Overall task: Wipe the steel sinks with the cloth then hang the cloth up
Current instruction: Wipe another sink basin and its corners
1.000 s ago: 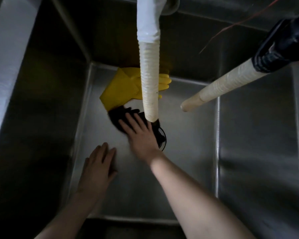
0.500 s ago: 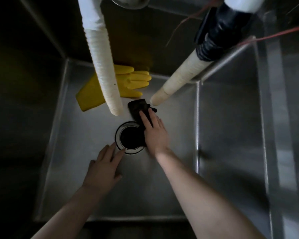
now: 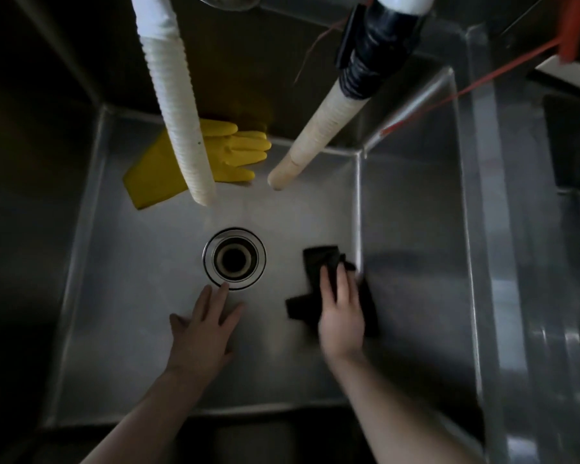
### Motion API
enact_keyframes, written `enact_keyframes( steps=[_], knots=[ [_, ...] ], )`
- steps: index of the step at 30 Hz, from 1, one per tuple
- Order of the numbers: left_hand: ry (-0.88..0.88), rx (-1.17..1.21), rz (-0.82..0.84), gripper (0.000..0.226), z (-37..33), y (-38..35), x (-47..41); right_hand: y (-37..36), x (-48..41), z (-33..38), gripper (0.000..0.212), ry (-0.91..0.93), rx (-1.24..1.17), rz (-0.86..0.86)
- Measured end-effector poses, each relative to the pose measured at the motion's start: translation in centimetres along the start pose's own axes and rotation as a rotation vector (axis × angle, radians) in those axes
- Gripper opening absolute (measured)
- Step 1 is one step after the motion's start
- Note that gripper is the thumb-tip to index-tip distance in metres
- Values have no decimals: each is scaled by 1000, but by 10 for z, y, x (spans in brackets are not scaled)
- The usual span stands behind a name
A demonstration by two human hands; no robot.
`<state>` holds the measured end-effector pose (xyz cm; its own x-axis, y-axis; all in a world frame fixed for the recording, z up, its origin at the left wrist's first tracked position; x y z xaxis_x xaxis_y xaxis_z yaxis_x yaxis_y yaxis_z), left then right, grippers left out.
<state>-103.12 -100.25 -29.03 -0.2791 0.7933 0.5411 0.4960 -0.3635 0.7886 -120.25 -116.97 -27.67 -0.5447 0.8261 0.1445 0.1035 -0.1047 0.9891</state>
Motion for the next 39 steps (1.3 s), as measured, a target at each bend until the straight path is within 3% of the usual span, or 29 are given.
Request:
enact_keyframes(
  steps=[3, 5, 12, 15, 18, 23, 30, 33, 35, 39],
  knots=[
    [36, -10, 20, 99, -3, -1, 1, -15, 68, 23, 61, -24, -41, 166],
    [38, -23, 32, 101, 0, 0, 0, -17, 69, 28, 57, -76, -64, 153],
    [-35, -20, 99, 96, 0, -1, -2, 0, -76, 12, 61, 9, 70, -26],
    [-35, -83, 136, 98, -1, 3, -2, 11, -150, 1, 62, 77, 81, 23],
    [-40, -106, 130, 100, -2, 4, -1, 17, -170, -4, 67, 132, 78, 114],
    [-84, -67, 156, 85, 4, 13, 0, 22, -86, -2, 70, 145, -16, 125],
    [-67, 36, 226, 79, 22, 19, 29, 16, 61, 15, 80, 356, 3, 633],
    [-78, 66, 217, 79, 26, 29, 45, 21, 63, 25, 67, 339, -22, 750],
    [-102, 104, 202, 79, 27, 43, 54, 31, 59, 33, 60, 338, -19, 755],
    [-142, 163, 140, 79, 17, 81, 76, 68, 57, 41, 56, 283, -77, 553]
  ],
)
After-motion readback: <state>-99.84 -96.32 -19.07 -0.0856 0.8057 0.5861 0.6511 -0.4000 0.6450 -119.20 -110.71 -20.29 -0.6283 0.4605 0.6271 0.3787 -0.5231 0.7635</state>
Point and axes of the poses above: each hand's wrist, its own x-axis away from the middle knuckle, its own y-axis out of the back of the hand, z = x × y, the point moved 6 cm from there along -x, towards the middle knuckle, and after that the axes turned 5 degrees about x, right-handed, at the moved point
